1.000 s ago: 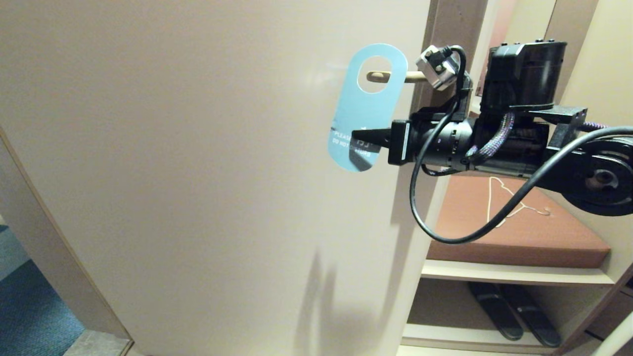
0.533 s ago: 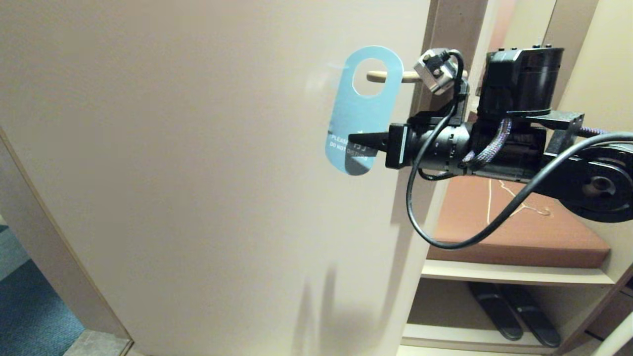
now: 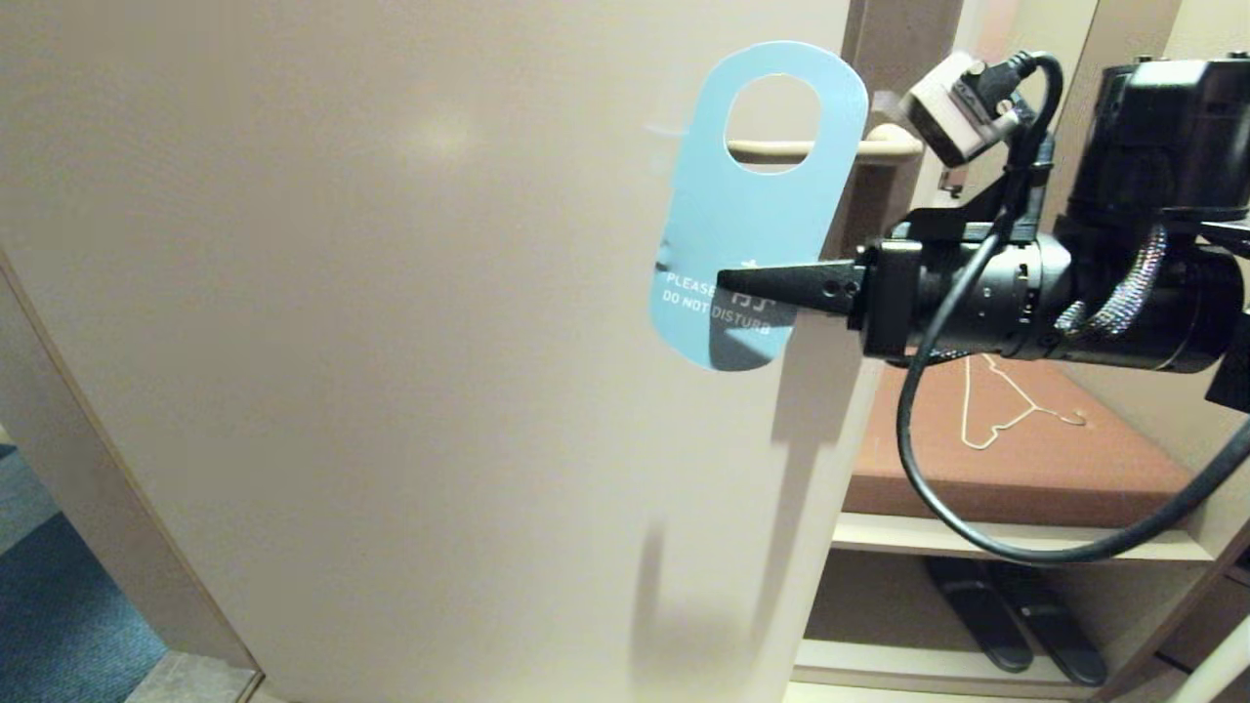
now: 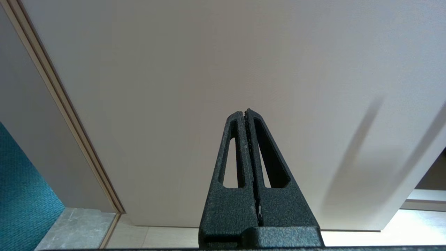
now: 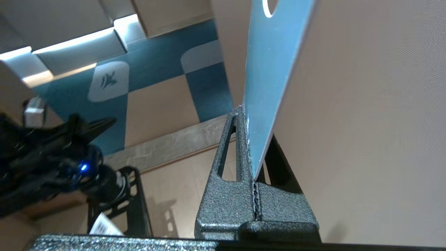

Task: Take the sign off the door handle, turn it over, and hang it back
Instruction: Take down the sign, then hand it to the other hand

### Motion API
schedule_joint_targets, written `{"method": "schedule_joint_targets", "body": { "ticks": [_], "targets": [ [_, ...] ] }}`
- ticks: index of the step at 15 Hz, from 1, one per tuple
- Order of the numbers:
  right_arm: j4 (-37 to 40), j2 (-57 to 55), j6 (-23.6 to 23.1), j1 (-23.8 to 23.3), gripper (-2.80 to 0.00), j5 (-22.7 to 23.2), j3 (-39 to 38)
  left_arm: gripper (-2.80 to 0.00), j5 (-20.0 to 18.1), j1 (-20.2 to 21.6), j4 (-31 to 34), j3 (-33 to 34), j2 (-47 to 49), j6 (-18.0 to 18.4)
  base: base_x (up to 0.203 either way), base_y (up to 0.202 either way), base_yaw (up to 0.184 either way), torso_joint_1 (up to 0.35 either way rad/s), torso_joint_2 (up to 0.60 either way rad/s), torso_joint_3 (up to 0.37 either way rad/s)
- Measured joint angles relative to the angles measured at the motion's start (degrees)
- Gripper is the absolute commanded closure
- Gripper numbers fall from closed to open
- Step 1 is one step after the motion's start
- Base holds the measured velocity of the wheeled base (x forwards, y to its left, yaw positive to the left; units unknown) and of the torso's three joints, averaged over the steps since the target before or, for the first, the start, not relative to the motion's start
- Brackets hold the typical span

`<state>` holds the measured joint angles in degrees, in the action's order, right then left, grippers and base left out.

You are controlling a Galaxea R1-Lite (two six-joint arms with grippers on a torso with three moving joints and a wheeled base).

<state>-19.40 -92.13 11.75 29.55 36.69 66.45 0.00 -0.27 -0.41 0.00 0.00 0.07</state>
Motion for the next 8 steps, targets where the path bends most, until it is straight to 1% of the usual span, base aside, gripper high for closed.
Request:
{"method": "schedule_joint_targets", "body": {
  "ticks": [2,5,6,8],
  "targets": [
    [0.1,2.0,-2.1,0.1,0.0,1.5,-2.9,0.0,0.0,0.0,0.0,0.0,0.0,0.0,0.0,0.0,0.0,0.0,0.0,0.0],
    [0.2,3.9,-9.3,0.3,0.0,3.0,-7.8,0.0,0.0,0.0,0.0,0.0,0.0,0.0,0.0,0.0,0.0,0.0,0.0,0.0],
    [0.4,4.3,-10.9,0.5,0.0,3.1,-8.9,0.0,0.0,0.0,0.0,0.0,0.0,0.0,0.0,0.0,0.0,0.0,0.0,0.0],
    [0.5,4.8,-11.2,0.8,0.0,3.2,-9.9,0.0,0.0,0.0,0.0,0.0,0.0,0.0,0.0,0.0,0.0,0.0,0.0,0.0]
  ]
}}
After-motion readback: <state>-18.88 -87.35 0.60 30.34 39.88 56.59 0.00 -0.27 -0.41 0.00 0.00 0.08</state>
